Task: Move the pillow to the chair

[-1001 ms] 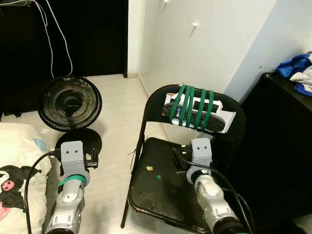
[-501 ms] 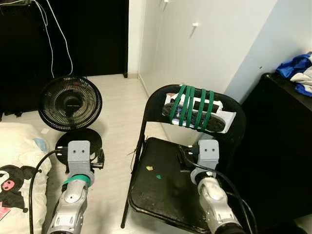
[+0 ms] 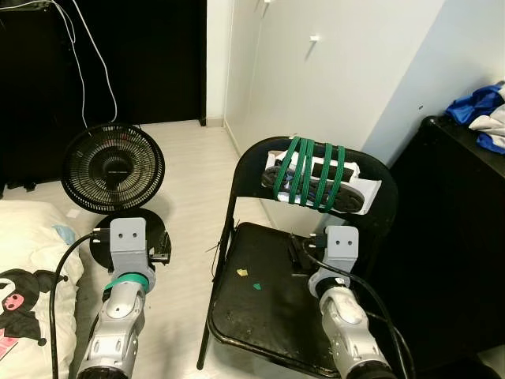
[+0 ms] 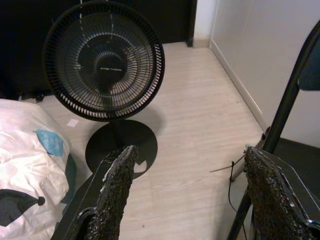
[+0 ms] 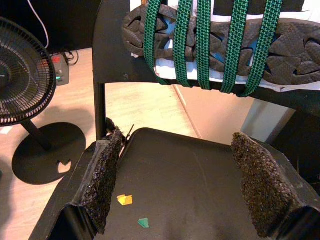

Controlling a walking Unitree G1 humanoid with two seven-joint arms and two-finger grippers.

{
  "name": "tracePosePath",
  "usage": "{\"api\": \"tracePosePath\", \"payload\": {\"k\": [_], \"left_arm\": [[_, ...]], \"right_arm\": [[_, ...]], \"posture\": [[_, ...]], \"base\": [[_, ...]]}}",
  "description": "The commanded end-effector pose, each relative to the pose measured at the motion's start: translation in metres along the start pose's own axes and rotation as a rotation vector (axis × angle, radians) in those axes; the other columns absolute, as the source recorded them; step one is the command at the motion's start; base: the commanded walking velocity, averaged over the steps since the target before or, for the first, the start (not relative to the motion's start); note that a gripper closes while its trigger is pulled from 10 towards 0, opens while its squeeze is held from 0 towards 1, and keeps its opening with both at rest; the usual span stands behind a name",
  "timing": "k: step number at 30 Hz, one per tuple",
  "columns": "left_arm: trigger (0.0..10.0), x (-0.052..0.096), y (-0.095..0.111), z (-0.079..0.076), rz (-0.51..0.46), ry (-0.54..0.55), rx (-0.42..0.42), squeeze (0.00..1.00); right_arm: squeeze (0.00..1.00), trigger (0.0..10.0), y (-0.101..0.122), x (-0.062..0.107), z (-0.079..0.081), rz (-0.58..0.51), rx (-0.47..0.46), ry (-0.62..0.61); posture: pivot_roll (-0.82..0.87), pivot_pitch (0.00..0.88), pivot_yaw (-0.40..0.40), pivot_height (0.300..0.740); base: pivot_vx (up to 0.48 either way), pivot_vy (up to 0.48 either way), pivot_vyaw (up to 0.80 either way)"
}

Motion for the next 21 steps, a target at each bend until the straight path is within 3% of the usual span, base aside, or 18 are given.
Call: {"api": "tracePosePath", "payload": {"k": [1,10,21], "left_arm": [[10.0,0.0024,-0.0036,-0.0031,0.012,-0.011,-0.018,0.0],[10.0,0.0006,-0.0016,-0.0028,0.013,-0.012,-0.025,0.0],[10.0,-0.0003,0.0002,-0.0057,0.013,-0.022,-0.046,0.0]], "right_arm": [[0.0,10.0,-0.0021,0.0014,-0.0045,0.008,-0.012,-0.027],[0.0,10.0,0.0038,-0.0014,-0.0005,-0.011,0.026,-0.012],[0.0,10.0,0.0032,-0.0009,0.0027,-0.012,0.056,-0.003]], "posture": [[0.11,0.0,-0.013,0.74],[0.11,0.0,-0.01,0.74],[0.11,0.0,-0.006,0.74]], "base": [[0.0,0.0,0.0],[0.0,0.0,0.0],[0.0,0.0,0.8]]}}
Point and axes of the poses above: a point about 5 cm out from each wrist's last joint towards the gripper, its own x axis pointing back from the gripper into the wrist, its own y axis along the axis of the wrist's last joint, z = x × y, the point moved 5 cm from there along -x, pointing out of the wrist towards the gripper, and after that the axes turned 10 degrees about -x, right-handed, at the moved point
